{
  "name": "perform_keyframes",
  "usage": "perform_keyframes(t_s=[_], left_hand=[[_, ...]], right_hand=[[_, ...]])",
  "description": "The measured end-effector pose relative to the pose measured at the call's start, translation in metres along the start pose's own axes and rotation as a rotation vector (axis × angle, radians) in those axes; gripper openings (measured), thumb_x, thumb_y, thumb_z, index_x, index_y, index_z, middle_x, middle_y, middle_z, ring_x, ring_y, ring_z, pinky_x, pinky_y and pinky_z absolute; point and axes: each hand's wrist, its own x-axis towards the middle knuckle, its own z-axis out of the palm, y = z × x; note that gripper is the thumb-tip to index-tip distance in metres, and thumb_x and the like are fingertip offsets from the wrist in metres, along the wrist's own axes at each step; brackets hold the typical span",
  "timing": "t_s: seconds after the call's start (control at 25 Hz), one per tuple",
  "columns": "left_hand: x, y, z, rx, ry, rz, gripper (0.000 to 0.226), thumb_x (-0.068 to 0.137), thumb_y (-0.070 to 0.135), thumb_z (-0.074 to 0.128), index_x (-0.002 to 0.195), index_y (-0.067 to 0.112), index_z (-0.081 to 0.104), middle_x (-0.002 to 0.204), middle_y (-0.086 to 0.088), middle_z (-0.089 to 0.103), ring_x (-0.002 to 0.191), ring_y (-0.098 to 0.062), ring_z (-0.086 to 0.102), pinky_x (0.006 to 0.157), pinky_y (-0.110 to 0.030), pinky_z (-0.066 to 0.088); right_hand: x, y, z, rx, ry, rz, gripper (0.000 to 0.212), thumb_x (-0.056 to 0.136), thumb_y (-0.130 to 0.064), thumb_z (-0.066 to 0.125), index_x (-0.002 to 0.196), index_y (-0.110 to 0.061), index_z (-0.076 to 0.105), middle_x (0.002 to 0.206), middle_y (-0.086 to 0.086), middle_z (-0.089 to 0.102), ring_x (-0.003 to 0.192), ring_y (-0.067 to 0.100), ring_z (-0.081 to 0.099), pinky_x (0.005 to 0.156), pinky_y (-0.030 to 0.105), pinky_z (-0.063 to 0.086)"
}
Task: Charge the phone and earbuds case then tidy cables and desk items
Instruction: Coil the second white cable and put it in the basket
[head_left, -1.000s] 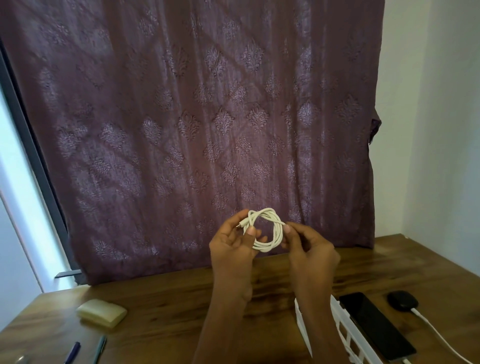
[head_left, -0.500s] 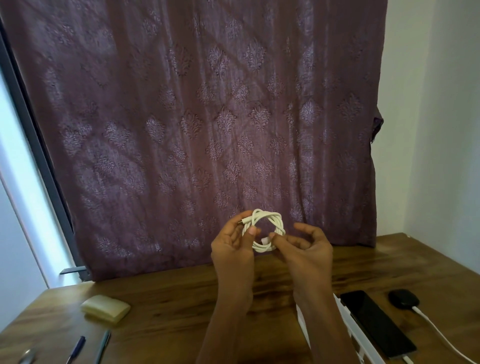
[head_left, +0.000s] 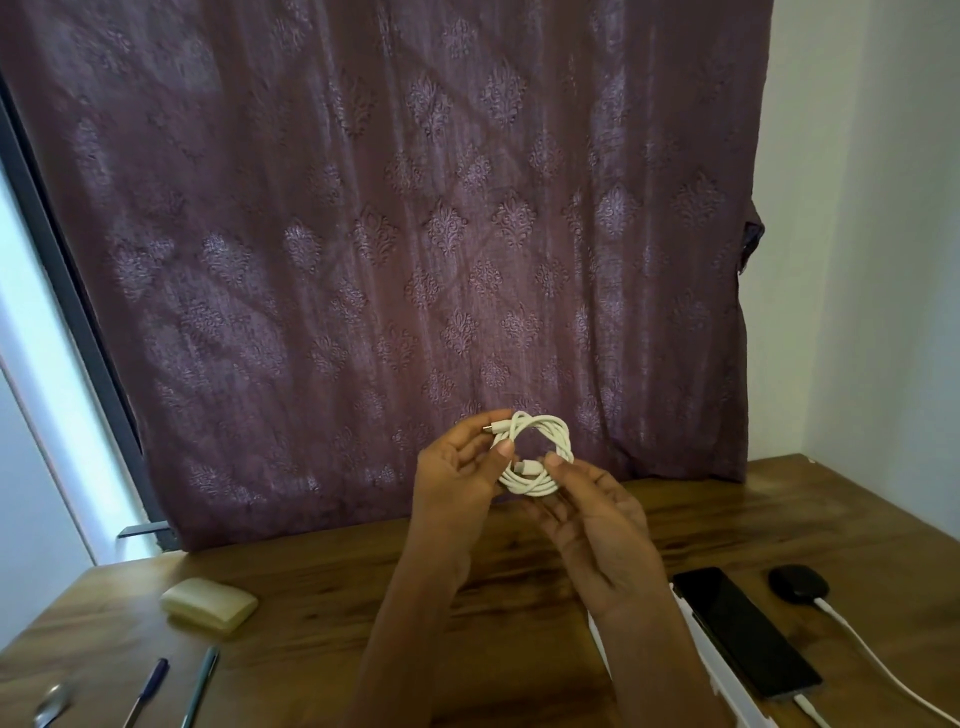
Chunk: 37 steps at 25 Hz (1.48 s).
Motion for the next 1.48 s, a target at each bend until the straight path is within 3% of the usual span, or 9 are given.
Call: perform_keyframes(t_s=[0.24, 0.52, 0.64, 0.84, 0.96, 1.08, 1.2, 1.4, 1.48], left_hand=[[0.009, 0.001, 0.005, 0.037, 0.049, 0.003, 0.025, 0.08, -0.002, 0.063, 0.099, 0.014, 0.066, 0.083, -0.002, 0.07, 0.063, 0.0, 0.065, 0.056, -0.011, 0.049], [0.005, -0.015, 0.018, 0.058, 0.036, -0.054, 0.022, 0.084, 0.005, 0.061, 0.105, 0.011, 0.064, 0.089, -0.003, 0.071, 0.067, 0.0, 0.066, 0.057, -0.012, 0.049], [-0.003, -0.033, 0.025, 0.095, 0.033, -0.121, 0.017, 0.085, 0.012, 0.061, 0.1, 0.019, 0.066, 0.09, 0.001, 0.073, 0.077, -0.005, 0.068, 0.063, -0.016, 0.052], [-0.017, -0.077, 0.047, 0.096, -0.003, -0.291, 0.017, 0.088, 0.016, 0.058, 0.102, 0.017, 0.066, 0.096, 0.002, 0.071, 0.084, -0.007, 0.068, 0.065, -0.016, 0.053], [-0.023, -0.114, 0.052, 0.176, 0.004, -0.4, 0.015, 0.088, 0.021, 0.057, 0.101, 0.024, 0.064, 0.104, 0.003, 0.069, 0.094, -0.012, 0.065, 0.083, -0.032, 0.055], [-0.03, -0.146, 0.056, 0.354, 0.033, -0.437, 0.015, 0.089, 0.025, 0.056, 0.102, 0.027, 0.062, 0.105, 0.009, 0.064, 0.09, -0.002, 0.058, 0.076, -0.023, 0.05], [-0.034, -0.173, 0.061, 0.488, 0.009, -0.461, 0.023, 0.089, 0.02, 0.057, 0.111, 0.022, 0.059, 0.108, 0.004, 0.063, 0.085, 0.001, 0.053, 0.064, -0.012, 0.038], [-0.038, -0.212, 0.059, 0.581, -0.073, -0.483, 0.034, 0.086, 0.018, 0.061, 0.118, 0.027, 0.054, 0.123, 0.003, 0.06, 0.107, -0.011, 0.055, 0.085, -0.029, 0.048], [-0.039, -0.219, 0.059, 0.601, -0.095, -0.472, 0.036, 0.086, 0.019, 0.061, 0.12, 0.026, 0.054, 0.126, 0.004, 0.058, 0.108, -0.008, 0.053, 0.087, -0.027, 0.046]], right_hand=[[-0.002, -0.01, -0.007, -0.312, -0.009, -0.065, 0.034, 0.072, -0.012, 0.069, 0.101, -0.003, 0.053, 0.087, 0.013, 0.072, 0.087, 0.025, 0.068, 0.087, 0.043, 0.051], [0.001, -0.015, -0.028, -0.35, 0.03, -0.069, 0.03, 0.08, -0.006, 0.065, 0.106, 0.002, 0.054, 0.079, 0.009, 0.073, 0.073, 0.018, 0.07, 0.068, 0.03, 0.058], [0.001, -0.016, -0.049, -0.361, 0.053, -0.056, 0.031, 0.08, -0.006, 0.065, 0.107, 0.006, 0.057, 0.089, 0.015, 0.073, 0.082, 0.023, 0.07, 0.068, 0.026, 0.058], [0.007, -0.022, -0.104, -0.392, 0.251, -0.014, 0.029, 0.075, -0.005, 0.069, 0.101, 0.005, 0.063, 0.094, 0.02, 0.071, 0.09, 0.03, 0.069, 0.084, 0.039, 0.055], [0.014, -0.019, -0.144, -0.42, 0.434, 0.014, 0.022, 0.072, -0.004, 0.073, 0.091, 0.002, 0.065, 0.09, 0.022, 0.071, 0.089, 0.035, 0.068, 0.085, 0.047, 0.053], [0.024, -0.008, -0.174, -0.58, 0.625, -0.008, 0.018, 0.072, -0.004, 0.075, 0.083, 0.0, 0.062, 0.086, 0.021, 0.069, 0.081, 0.03, 0.068, 0.068, 0.035, 0.056], [0.036, 0.016, -0.183, -0.87, 0.678, -0.062, 0.015, 0.073, -0.013, 0.076, 0.074, -0.007, 0.062, 0.075, 0.009, 0.069, 0.069, 0.016, 0.067, 0.066, 0.032, 0.056], [0.055, 0.044, -0.182, -1.137, 0.639, -0.068, 0.014, 0.08, -0.015, 0.07, 0.069, -0.015, 0.061, 0.068, -0.004, 0.063, 0.065, 0.003, 0.06, 0.056, 0.012, 0.044], [0.063, 0.045, -0.19, -1.175, 0.653, -0.052, 0.013, 0.081, -0.014, 0.068, 0.071, -0.015, 0.059, 0.068, -0.006, 0.059, 0.065, 0.001, 0.057, 0.056, 0.011, 0.042]])
